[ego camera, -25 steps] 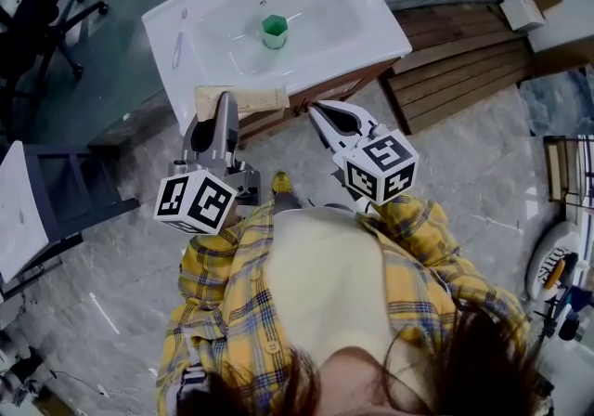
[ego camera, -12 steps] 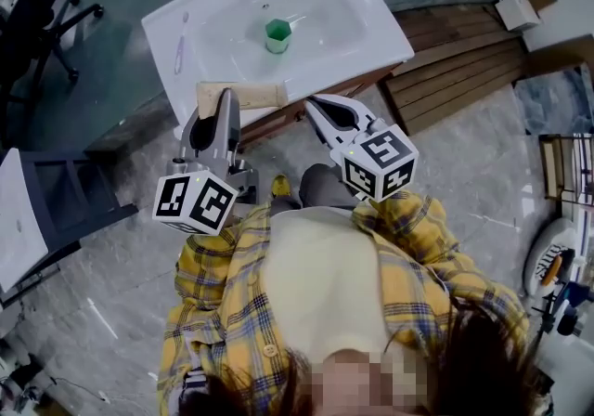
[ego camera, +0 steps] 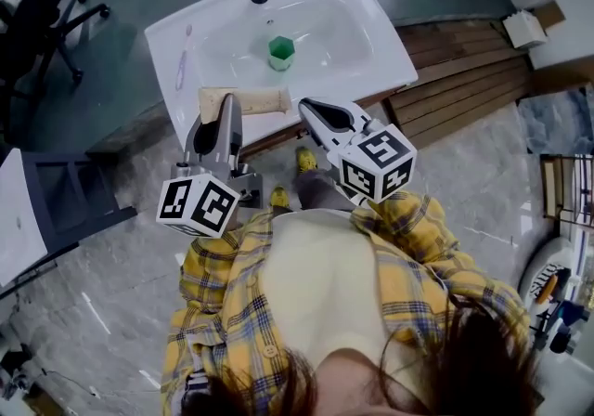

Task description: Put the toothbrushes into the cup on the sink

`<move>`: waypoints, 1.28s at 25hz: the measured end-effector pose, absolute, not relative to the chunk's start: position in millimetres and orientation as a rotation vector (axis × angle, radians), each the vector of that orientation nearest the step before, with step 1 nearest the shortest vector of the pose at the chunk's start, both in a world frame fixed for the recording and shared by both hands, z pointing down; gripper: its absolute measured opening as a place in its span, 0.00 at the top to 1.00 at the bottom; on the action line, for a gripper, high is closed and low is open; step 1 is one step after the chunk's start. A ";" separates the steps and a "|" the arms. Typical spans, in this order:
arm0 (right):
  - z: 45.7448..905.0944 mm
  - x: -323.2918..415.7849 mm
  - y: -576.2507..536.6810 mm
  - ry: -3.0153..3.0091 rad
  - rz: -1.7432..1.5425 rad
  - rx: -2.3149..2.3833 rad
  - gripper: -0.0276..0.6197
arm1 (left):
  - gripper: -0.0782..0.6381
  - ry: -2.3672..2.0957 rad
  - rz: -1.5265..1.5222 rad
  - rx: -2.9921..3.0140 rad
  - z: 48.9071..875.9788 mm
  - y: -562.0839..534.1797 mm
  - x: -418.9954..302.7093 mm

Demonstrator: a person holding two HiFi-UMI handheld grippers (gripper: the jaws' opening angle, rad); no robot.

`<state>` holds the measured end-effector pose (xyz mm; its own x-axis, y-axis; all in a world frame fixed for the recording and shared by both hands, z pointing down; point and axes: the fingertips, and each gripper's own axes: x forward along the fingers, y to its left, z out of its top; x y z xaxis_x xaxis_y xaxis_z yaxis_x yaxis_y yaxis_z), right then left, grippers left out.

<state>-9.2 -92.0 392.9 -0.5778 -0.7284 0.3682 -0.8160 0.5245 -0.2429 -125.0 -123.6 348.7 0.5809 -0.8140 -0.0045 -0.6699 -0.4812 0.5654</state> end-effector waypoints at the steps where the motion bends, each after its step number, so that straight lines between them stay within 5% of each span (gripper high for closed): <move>1: 392.0 -6.9 -97.4 -2.548 0.562 1.295 0.93 | 0.82 -1.190 -0.374 2.295 349.2 -126.6 -122.6; 32: 386.4 4.7 -194.3 -2.651 0.333 0.944 0.93 | 0.82 -1.341 -0.367 2.258 345.4 -216.8 -83.9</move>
